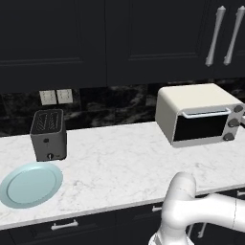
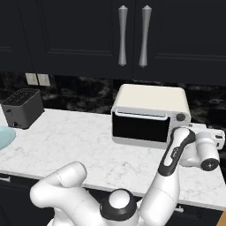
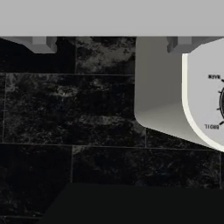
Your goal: Pick up the kebab skewer and baguette bread, and place them inside the toaster oven. Close the toaster oven door and start by setting the timer.
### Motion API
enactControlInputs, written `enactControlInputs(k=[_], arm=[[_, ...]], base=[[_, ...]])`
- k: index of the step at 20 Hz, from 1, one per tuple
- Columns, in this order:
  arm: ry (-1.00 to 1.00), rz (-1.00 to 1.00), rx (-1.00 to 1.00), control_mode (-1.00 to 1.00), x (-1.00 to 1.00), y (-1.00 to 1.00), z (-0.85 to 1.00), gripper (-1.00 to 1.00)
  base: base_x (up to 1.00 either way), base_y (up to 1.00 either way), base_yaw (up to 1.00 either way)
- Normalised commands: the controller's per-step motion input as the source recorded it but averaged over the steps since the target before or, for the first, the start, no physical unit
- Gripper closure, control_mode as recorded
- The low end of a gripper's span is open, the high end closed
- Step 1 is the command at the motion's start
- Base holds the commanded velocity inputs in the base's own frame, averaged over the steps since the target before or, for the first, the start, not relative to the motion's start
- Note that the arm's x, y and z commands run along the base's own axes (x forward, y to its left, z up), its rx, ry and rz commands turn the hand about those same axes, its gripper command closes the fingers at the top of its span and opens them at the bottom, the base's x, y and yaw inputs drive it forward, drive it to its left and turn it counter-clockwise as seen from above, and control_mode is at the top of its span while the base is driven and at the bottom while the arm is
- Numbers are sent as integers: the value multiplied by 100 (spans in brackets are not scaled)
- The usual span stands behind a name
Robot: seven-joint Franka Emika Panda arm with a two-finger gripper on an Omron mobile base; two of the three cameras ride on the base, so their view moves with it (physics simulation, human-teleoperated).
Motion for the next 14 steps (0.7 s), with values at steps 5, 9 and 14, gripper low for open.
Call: enactControlInputs(k=[5, 9, 14], arm=[[-1, -1, 0, -100, -22, 4, -3, -100], [0, -6, -1, -100, -31, 45, -19, -100], [0, -1, 0, -100, -16, 46, -7, -100]], base=[[0, 0, 0], [0, 0, 0], [0, 0, 0]])
